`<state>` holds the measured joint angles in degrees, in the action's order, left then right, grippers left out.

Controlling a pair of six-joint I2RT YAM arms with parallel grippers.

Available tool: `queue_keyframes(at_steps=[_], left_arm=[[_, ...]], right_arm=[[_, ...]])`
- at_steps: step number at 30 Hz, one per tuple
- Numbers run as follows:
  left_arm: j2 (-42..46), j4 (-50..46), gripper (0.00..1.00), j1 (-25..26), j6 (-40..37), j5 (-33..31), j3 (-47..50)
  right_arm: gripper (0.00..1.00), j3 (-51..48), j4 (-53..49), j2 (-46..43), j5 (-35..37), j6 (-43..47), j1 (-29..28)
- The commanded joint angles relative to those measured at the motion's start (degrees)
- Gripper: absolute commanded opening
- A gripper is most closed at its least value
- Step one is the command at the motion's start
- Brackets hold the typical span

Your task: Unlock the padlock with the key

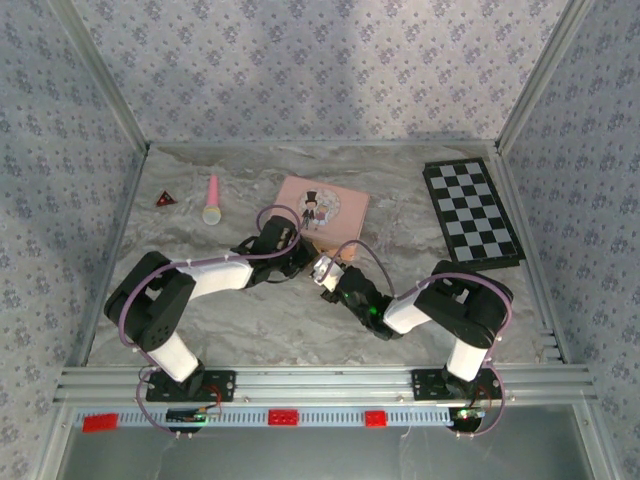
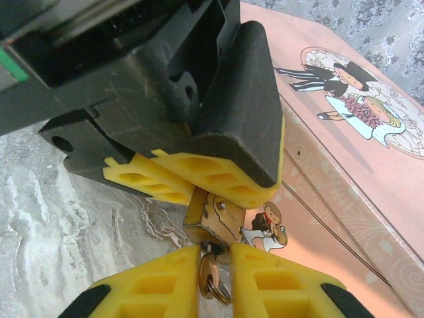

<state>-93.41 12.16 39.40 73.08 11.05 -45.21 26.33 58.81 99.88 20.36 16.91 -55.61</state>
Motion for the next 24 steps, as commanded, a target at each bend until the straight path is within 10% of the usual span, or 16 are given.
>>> queue_keyframes(at_steps=[1, 24], left_arm=[[1.8, 4.0, 0.00, 0.8, -0.2, 1.4, -1.3], [1.9, 4.7, 0.00, 1.0, -0.4, 1.3, -1.7]], right_arm=[[0.17, 1.1, 0.2, 0.8, 0.1, -2.5, 0.7], [0.04, 0.6, -2.2, 0.1, -2.7, -16.2, 2.2]])
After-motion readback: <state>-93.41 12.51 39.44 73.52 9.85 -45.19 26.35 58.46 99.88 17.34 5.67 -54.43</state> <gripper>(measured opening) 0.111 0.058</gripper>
